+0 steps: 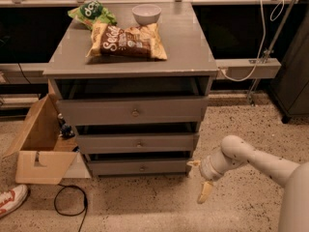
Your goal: Open bottom drawer
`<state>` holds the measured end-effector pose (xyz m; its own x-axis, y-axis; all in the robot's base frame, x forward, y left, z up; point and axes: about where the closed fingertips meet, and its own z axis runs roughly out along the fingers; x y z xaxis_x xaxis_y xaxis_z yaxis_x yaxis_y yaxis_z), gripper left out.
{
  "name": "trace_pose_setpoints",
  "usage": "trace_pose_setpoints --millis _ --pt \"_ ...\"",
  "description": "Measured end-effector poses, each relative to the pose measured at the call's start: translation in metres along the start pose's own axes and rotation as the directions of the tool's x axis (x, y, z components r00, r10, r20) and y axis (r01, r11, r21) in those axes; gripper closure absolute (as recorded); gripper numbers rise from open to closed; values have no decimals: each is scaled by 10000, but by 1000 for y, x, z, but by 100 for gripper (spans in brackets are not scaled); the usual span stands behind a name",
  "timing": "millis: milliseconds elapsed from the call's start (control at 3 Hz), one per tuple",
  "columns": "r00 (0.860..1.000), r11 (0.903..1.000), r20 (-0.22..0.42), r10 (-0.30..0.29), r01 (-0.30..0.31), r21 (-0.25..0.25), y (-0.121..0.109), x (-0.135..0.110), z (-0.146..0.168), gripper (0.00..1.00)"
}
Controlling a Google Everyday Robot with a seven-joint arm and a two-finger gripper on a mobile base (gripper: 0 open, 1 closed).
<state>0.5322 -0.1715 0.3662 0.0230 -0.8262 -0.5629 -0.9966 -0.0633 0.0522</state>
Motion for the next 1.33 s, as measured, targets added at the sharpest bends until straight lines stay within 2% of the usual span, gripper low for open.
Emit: trace_pose_setpoints --millis 333,667,1000,1333 --pt "10000 10000 36 6 -6 -28 -1 1 2 0" --pt "9997 9998 255 41 -35 -202 -8 8 17 0" --pt "9950 9974 685 -725 723 52 -40 10 59 0" --pt "9828 9886 1163 -1433 1367 625 -82 13 105 0"
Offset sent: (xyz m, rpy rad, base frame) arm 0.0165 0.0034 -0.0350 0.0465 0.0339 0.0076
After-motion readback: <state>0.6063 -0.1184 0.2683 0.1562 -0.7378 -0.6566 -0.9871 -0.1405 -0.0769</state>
